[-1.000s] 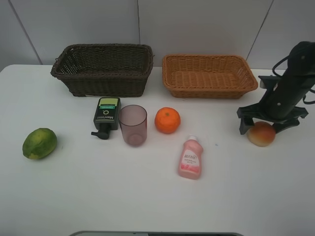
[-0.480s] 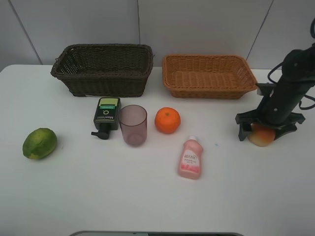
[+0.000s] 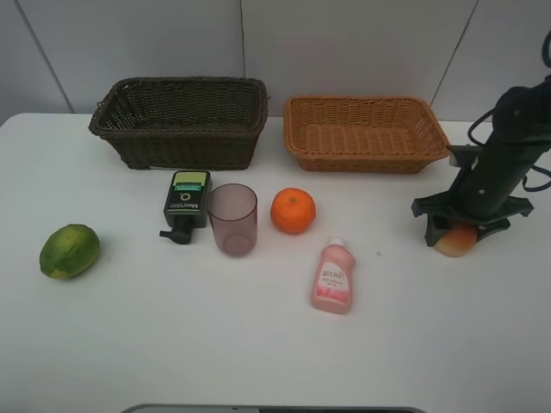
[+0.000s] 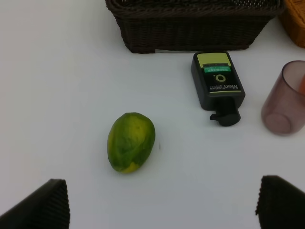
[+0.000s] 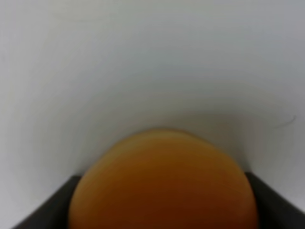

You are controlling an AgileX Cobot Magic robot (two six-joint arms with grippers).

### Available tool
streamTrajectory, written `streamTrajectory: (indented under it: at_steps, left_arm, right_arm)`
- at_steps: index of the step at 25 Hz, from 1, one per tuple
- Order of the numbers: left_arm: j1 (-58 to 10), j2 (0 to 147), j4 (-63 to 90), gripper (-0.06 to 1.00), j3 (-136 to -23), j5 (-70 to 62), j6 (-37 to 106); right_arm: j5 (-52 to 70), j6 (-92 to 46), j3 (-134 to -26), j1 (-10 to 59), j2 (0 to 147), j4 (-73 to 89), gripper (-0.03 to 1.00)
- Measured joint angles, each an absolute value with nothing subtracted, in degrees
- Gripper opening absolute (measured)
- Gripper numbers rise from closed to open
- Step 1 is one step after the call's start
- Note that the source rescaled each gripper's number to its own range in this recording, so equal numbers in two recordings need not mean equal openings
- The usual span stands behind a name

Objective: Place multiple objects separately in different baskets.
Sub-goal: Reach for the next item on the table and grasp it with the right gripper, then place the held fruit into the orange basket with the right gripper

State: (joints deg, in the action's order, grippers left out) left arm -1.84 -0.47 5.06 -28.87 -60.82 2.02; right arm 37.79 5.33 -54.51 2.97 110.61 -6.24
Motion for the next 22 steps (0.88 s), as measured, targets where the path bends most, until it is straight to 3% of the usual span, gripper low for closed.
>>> streamTrajectory:
  at_steps: [22]
  left_arm:
    - [-1.8,-0.5,5.1,1.0,-28.9,-60.8,2.0]
  right_arm:
    - [37.8,5.3,-54.5,3.0,110.6,-6.2,0.19]
